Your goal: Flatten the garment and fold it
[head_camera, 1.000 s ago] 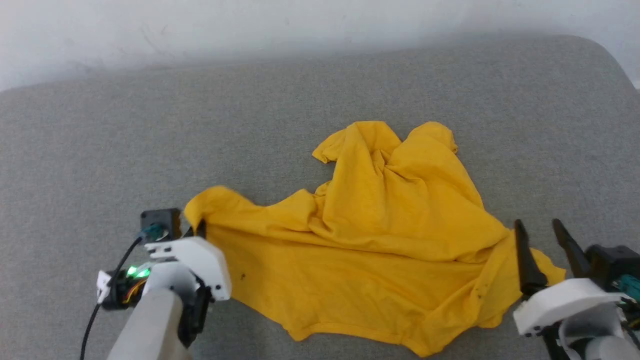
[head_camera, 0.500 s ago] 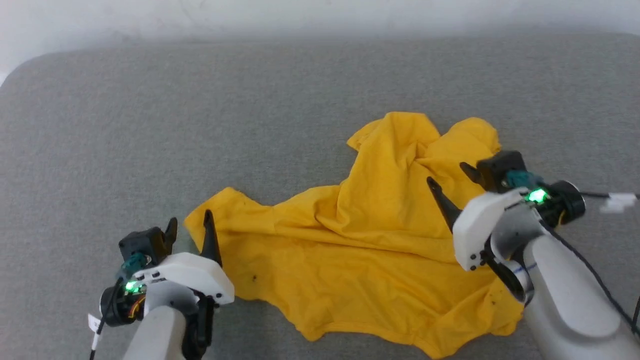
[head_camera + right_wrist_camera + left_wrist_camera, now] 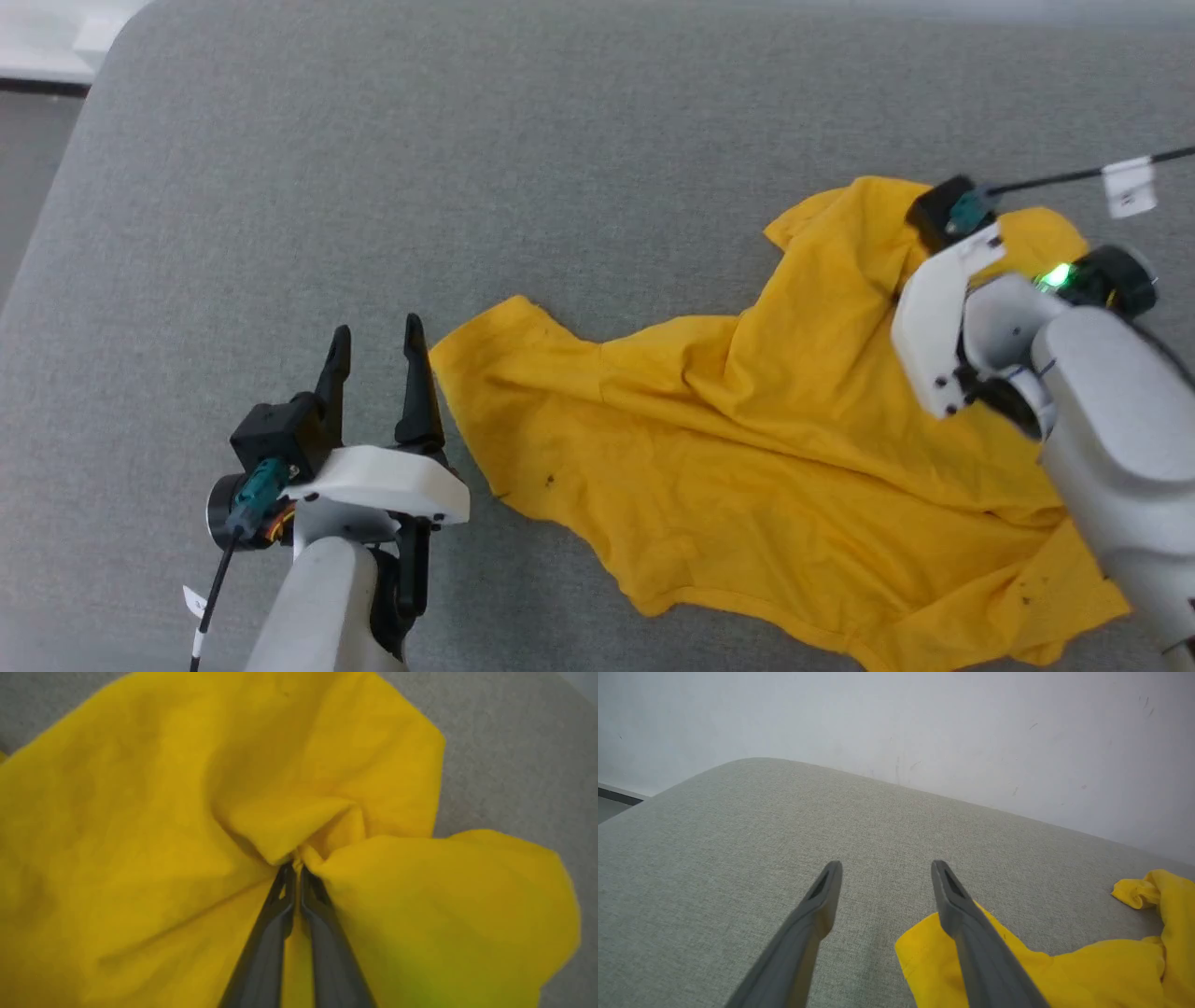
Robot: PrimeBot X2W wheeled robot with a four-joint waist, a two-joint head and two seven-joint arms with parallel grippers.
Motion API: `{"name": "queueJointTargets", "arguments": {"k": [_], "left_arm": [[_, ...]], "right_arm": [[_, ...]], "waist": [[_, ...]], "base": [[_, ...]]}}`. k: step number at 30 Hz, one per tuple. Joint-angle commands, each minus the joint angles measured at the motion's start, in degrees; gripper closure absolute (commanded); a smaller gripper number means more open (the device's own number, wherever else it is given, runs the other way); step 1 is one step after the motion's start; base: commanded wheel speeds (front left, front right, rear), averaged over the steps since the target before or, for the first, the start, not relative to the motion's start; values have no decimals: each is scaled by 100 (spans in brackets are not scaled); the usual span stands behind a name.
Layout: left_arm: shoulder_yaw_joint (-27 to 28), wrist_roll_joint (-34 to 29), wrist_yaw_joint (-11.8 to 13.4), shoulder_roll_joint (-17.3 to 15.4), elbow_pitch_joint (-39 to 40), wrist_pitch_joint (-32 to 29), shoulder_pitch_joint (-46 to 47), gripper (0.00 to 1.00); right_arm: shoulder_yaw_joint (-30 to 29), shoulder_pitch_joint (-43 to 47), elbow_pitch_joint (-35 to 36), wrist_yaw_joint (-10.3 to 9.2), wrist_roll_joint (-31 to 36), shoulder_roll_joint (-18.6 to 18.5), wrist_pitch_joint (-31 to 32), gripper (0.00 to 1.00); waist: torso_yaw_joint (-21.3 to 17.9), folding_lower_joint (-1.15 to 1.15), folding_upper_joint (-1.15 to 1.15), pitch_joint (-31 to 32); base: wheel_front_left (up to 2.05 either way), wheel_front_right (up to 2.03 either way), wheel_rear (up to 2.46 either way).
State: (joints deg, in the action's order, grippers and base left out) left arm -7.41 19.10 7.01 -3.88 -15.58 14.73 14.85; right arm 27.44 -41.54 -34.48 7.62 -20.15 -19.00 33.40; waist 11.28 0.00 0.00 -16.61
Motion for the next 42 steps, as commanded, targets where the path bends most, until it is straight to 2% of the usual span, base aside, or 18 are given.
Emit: {"name": "queueJointTargets", "arguments": {"k": [1,7,14,17,18,19,20,25,29,36,42], "left_arm": [[31,-73,-55,23,37,25,66,0],[75,-166,-162,82,80,26,108,0],[-25,-145,-206,98,9,26,204,0],[-83,-112,-206,99,-50,27,232,0],[-94,-115,-208,99,-71,27,235,0],[-103,-122,-215,99,-96,27,235,0],[-109,-133,-222,99,-129,27,231,0],[-107,-244,-288,99,-370,27,163,0],[-98,-343,-346,2,-683,27,19,0],[-113,-422,-366,-323,-1029,-111,-293,0],[-117,-406,-362,-498,-974,-345,-433,0]], "right_arm": [[-51,-57,-124,-13,72,-87,-89,100],[-725,-918,-361,-13,800,-21,-1073,100],[-1521,-1735,-705,-13,1825,386,-2291,100],[-1769,-1834,-1016,-13,2051,571,-2494,100],[-1825,-1827,-1130,-13,2075,625,-2525,76],[-1875,-1811,-1230,-13,2082,670,-2565,33],[-1910,-1777,-1330,-13,2066,709,-2600,0],[-2074,-1419,-1562,-13,1741,823,-2957,0],[-2140,-850,-1332,-13,1335,882,-3496,0],[-2302,740,-27,-13,676,954,-4319,0],[-2828,2302,1519,-13,775,1222,-4438,0]], "waist": [[229,0,0,-224],[369,0,0,-357],[437,0,0,-446],[403,0,0,-432],[387,0,0,-414],[365,0,0,-393],[339,0,0,-360],[179,0,0,-107],[-4,0,0,214],[-386,0,0,723],[-713,0,0,915]], "base": [[0,0,0],[0,0,0],[0,0,0],[0,0,0],[0,0,0],[0,0,0],[0,0,0],[0,0,0],[0,0,0],[0,0,0],[0,0,0]]}}
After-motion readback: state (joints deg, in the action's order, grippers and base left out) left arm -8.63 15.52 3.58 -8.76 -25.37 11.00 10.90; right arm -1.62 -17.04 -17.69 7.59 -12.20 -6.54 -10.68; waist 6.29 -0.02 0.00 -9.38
